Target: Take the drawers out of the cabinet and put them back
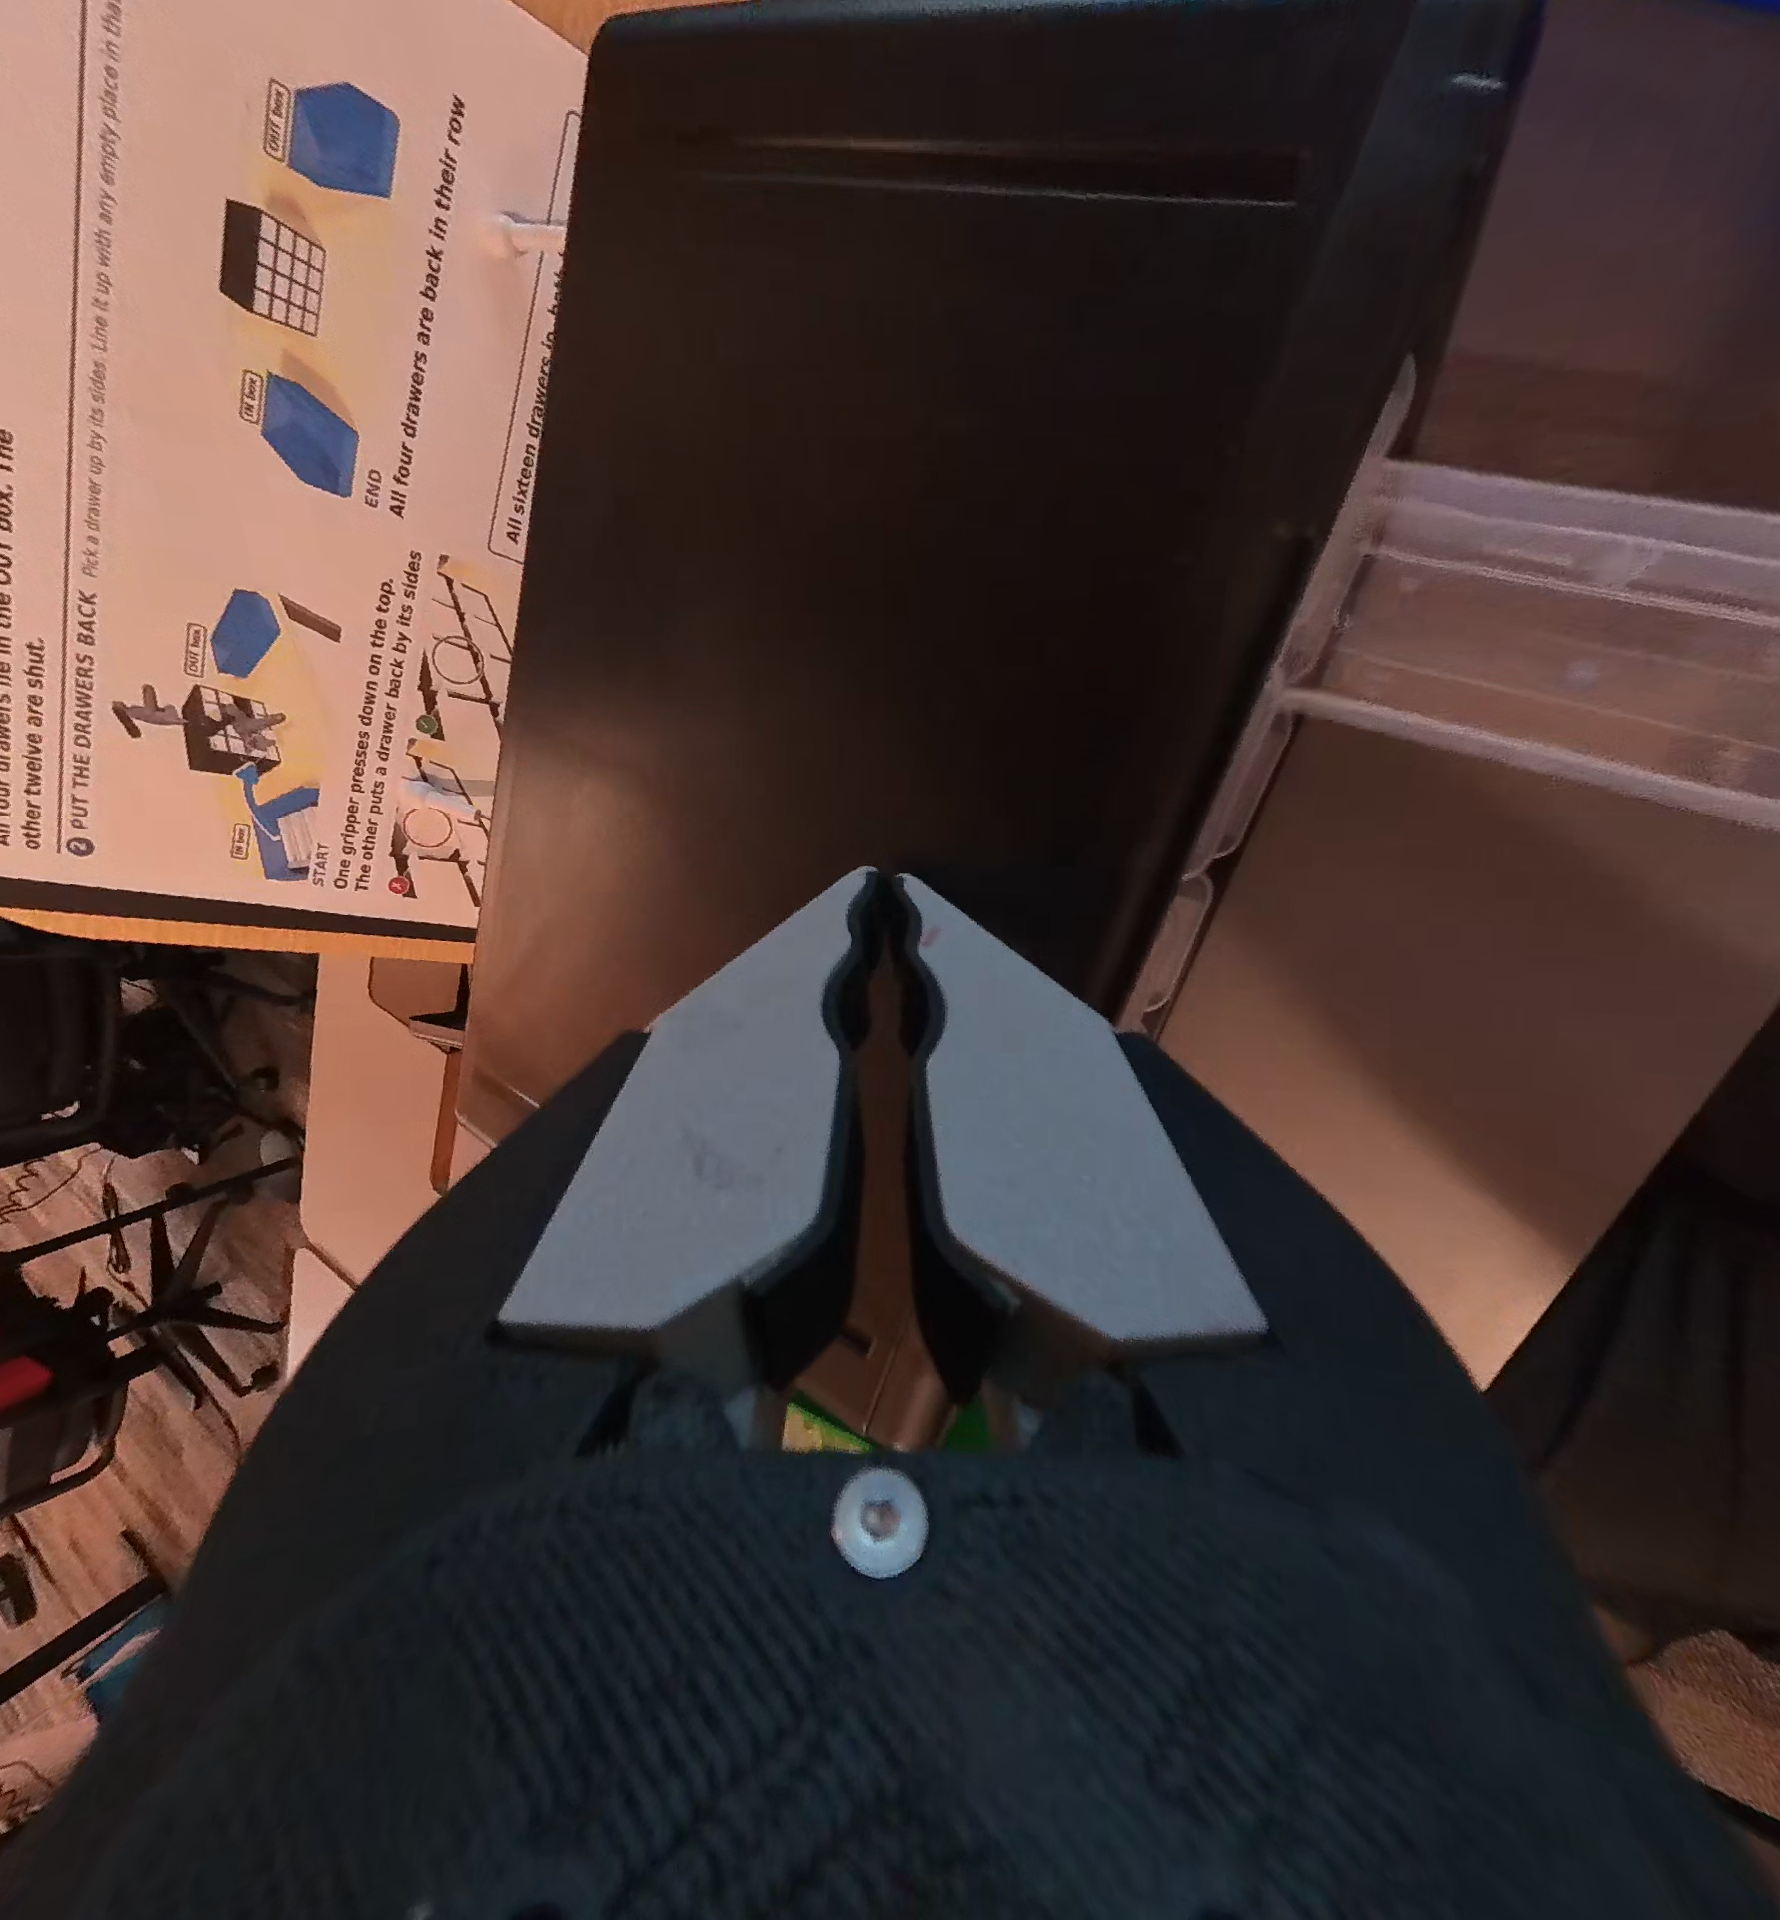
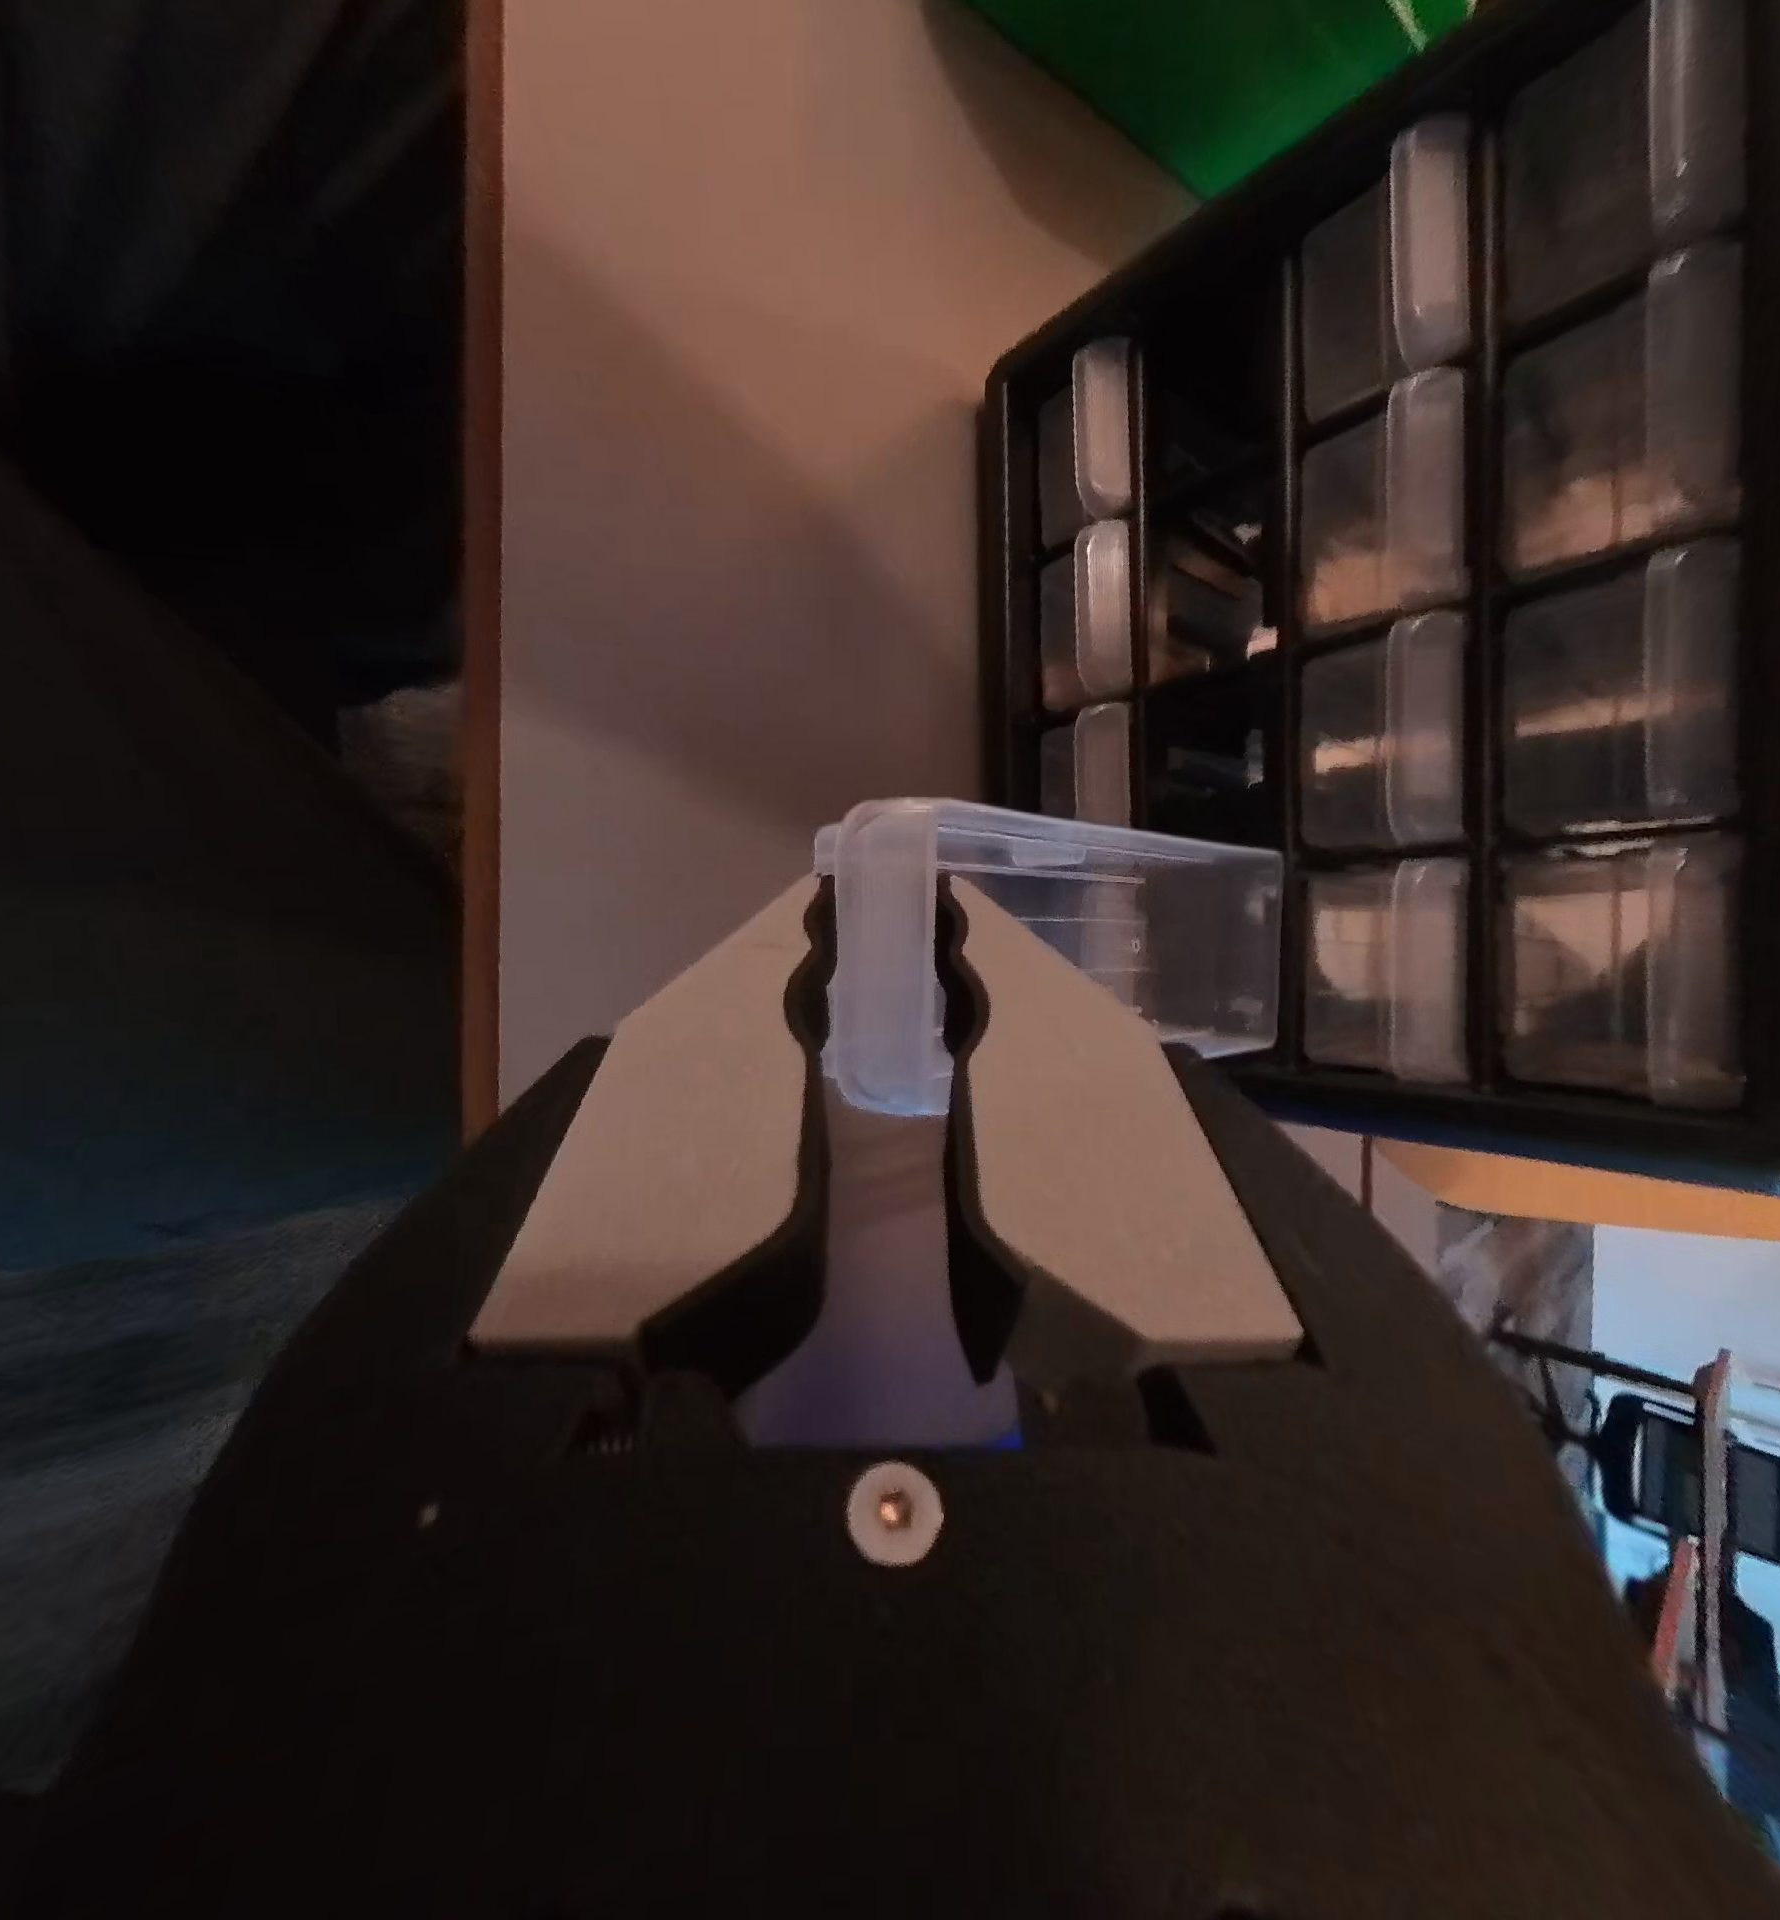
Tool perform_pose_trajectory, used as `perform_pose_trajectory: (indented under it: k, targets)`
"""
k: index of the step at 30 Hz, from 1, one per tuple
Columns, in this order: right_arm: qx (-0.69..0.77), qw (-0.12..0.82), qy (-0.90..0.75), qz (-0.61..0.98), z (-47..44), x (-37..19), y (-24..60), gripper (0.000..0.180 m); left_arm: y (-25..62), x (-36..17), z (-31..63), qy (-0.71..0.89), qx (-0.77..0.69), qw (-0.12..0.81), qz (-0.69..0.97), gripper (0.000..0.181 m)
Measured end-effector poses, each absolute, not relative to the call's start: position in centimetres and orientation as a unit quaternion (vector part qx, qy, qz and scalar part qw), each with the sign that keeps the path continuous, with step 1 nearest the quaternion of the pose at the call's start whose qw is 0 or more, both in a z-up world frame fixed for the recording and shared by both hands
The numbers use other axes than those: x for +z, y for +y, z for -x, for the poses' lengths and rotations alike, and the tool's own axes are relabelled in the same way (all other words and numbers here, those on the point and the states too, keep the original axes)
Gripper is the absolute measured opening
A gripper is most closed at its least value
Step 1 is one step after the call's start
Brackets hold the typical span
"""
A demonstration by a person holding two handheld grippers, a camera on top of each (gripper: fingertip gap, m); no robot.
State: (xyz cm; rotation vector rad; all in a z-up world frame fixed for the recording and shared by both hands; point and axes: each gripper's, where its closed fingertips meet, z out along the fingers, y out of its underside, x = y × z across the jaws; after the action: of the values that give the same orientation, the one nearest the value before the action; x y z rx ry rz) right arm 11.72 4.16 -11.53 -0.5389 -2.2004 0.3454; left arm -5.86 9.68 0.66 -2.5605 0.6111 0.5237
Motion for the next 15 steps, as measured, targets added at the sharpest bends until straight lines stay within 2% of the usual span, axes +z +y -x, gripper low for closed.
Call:
perform_pose_trajectory:
  k: [1,4,15]
  targets:
    - [0.144,0.411,-0.874,0.215,-11.6,-11.5,4.1,0.016,9.7,0.7,5.9,0.223,0.193,0.226,0.928,0.000]
    - [0.143,0.393,-0.880,0.223,-11.7,-12.4,4.5,0.016,9.7,0.7,5.9,0.227,0.203,0.224,0.926,0.000]
    - [0.107,0.419,-0.868,0.243,-12.7,-10.8,6.2,0.016,9.7,0.7,5.9,0.221,0.202,0.230,0.926,0.000]
